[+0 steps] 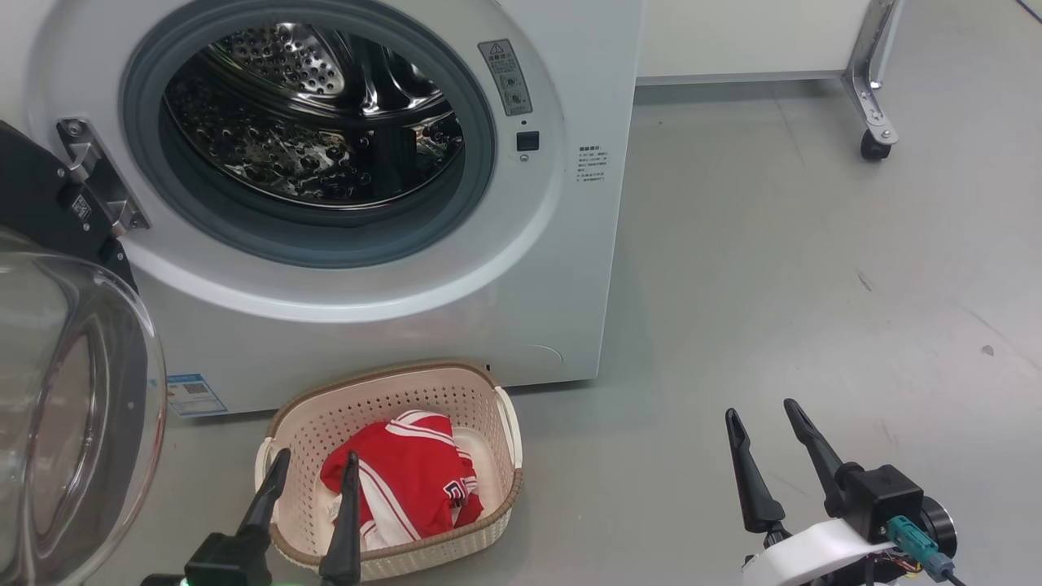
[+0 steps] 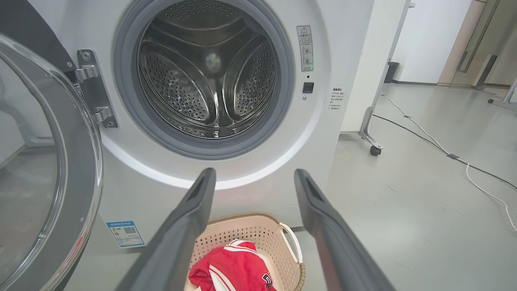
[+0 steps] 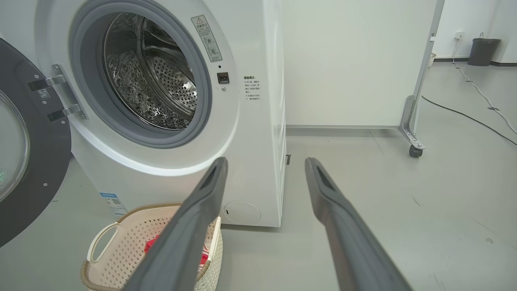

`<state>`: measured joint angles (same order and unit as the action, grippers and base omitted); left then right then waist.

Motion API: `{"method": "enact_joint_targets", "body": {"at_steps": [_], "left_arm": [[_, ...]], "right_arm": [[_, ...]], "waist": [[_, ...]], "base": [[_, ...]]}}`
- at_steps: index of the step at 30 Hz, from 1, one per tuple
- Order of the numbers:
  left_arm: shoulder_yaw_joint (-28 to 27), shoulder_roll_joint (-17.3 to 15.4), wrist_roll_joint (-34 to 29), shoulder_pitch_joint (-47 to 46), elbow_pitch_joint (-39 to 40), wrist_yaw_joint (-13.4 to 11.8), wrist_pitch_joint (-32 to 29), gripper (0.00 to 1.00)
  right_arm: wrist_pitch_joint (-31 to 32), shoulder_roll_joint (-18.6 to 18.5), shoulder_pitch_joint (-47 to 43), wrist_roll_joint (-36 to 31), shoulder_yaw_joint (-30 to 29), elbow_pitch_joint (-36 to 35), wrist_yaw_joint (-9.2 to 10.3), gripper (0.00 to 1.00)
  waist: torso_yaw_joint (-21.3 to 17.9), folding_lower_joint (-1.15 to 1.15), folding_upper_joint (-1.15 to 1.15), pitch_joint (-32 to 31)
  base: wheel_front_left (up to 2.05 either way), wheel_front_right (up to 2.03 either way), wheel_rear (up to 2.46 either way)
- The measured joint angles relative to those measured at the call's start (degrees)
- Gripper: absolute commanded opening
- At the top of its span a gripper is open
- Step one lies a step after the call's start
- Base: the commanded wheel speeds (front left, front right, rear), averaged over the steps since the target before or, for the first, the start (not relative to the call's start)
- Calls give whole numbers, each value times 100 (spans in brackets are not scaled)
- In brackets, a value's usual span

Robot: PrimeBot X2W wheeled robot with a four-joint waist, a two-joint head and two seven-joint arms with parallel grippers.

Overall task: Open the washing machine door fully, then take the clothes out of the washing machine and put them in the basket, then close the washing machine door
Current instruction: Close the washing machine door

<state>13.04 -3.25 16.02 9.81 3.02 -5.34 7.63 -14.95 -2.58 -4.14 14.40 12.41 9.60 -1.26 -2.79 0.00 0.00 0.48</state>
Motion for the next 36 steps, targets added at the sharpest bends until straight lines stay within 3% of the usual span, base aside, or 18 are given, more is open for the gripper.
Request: {"method": "enact_joint_targets", "body": {"at_steps": [15,36], "left_arm": [[-3,-13,0,19,133,-18,-59,100],[-4,-35,-47,88,290,-41,-158,100]], "right_arm": [[1,0,-1,0,9,1,41,100],[0,0,-3,1,9,3,83,100]], "waist": [[11,0,0,-16],[14,0,0,0]], "base": [[-57,57,0],[-4,4,0]]}}
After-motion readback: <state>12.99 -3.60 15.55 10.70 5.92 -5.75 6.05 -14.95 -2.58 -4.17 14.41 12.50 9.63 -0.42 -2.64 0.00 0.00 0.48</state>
